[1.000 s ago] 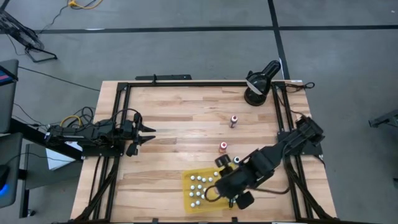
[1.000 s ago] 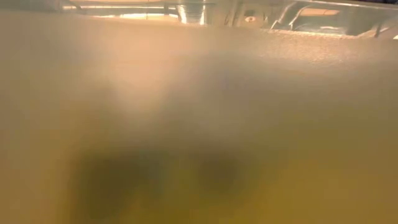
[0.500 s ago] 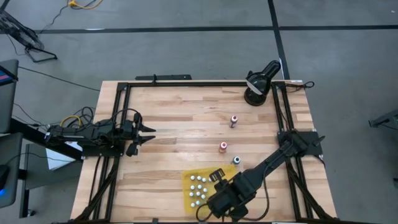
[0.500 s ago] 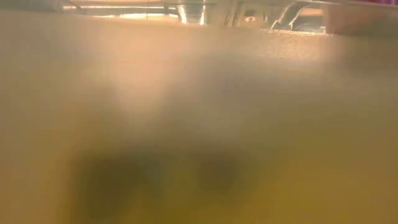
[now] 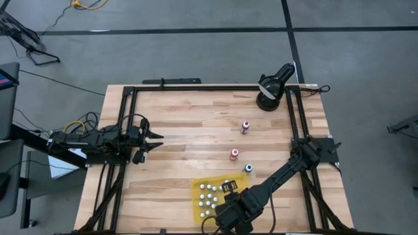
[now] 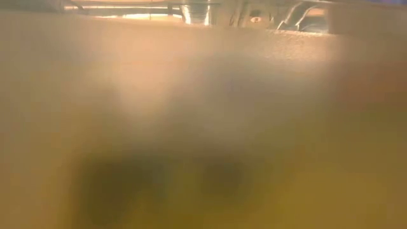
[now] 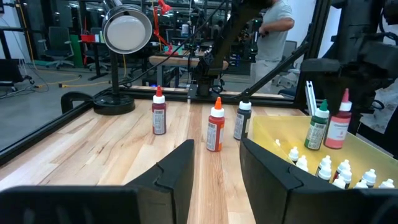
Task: Pick & Place food coloring
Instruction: Put the big pink food coloring bottle in the yellow bin
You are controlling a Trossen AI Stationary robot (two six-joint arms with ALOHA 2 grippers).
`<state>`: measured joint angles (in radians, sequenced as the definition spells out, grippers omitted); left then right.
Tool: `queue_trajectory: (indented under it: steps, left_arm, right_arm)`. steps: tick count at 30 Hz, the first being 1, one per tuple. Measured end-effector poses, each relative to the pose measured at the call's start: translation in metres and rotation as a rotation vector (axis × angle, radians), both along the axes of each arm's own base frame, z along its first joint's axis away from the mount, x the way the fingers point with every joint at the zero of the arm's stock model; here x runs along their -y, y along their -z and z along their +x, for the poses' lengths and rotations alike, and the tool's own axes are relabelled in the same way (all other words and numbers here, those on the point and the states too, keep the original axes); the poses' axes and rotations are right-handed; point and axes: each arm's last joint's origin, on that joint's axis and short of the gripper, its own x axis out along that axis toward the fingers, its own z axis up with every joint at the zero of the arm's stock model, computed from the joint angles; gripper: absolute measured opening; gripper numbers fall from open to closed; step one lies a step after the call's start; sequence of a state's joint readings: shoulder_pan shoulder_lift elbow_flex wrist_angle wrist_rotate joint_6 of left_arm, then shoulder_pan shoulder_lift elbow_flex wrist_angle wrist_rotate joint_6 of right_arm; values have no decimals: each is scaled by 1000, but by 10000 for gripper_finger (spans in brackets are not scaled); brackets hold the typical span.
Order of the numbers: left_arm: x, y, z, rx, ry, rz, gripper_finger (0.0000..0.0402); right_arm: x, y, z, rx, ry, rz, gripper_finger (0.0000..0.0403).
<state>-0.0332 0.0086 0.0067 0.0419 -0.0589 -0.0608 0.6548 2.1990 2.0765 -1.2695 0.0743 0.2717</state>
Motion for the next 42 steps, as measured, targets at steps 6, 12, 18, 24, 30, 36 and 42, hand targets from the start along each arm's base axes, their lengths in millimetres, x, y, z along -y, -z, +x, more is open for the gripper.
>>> queue_trajectory:
  steps: [6,12,18,24,30,36,42]
  left_arm:
    - [0,0,0,0,0,0,121]
    - [0,0,0,0,0,0,121]
    - [0,0,0,0,0,0,121]
    - [0,0,0,0,0,0,121]
    - [0,0,0,0,0,0,121]
    - [0,0,0,0,0,0,121]
    - [0,0,0,0,0,0,121]
  right_arm:
    - [-2,12,0,-4,75,8,119]
    - [-5,13,-3,-4,96,8,119]
    - [-9,31,2,-29,111,-10,119]
    - [-12,34,2,-15,131,-9,119]
    - [-11,34,3,-8,137,-17,156]
    - [-11,34,3,-6,134,-15,196]
    - [-11,33,3,-9,133,-13,191]
